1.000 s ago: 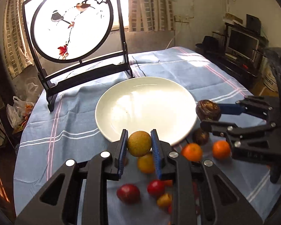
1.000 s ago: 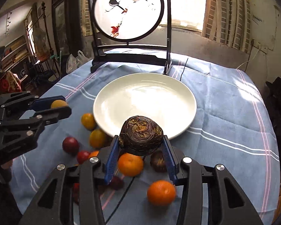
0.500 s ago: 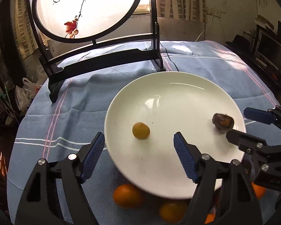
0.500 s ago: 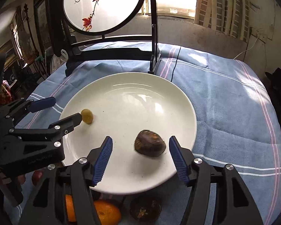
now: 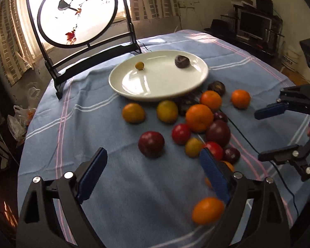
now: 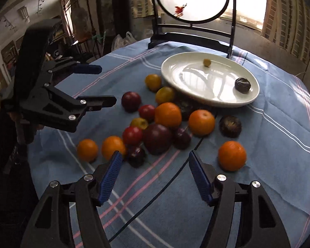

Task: Organize fruits
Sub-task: 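Grasp an orange with the left gripper while the right grasps a dark red cherry, then carry the orange and cherry over the plate and open both grippers, then grasp another orange with the left gripper while the right grasps a large dark red plum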

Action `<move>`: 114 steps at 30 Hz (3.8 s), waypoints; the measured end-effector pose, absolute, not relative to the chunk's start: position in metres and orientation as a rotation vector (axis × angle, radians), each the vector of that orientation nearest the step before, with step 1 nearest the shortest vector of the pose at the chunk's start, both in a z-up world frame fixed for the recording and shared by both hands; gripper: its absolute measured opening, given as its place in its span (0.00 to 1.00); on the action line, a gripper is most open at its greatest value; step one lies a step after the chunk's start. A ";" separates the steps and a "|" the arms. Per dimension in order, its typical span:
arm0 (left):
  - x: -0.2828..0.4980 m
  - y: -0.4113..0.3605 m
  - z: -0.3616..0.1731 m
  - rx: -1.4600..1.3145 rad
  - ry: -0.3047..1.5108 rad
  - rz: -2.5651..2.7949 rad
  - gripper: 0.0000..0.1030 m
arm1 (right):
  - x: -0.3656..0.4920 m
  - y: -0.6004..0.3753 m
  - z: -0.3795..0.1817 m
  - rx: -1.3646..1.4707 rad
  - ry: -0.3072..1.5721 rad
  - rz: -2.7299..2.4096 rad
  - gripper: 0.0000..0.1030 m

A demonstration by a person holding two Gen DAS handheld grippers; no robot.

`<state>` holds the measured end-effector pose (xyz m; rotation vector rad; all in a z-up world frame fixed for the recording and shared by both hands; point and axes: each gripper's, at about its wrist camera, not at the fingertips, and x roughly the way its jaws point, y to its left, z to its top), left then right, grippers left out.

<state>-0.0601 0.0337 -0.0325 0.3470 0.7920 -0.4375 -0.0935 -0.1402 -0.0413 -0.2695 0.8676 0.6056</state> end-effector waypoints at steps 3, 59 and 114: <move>-0.087 0.033 -0.045 0.390 0.829 -0.519 0.86 | -0.095 -0.124 -0.053 -0.350 0.885 0.628 0.55; 0.089 -0.025 0.006 0.178 0.682 -0.149 0.35 | 0.031 -0.166 0.018 -0.046 0.642 0.428 0.27; 0.029 -0.016 -0.014 0.298 0.686 -0.250 0.70 | -0.004 -0.184 0.004 -0.110 0.662 0.340 0.67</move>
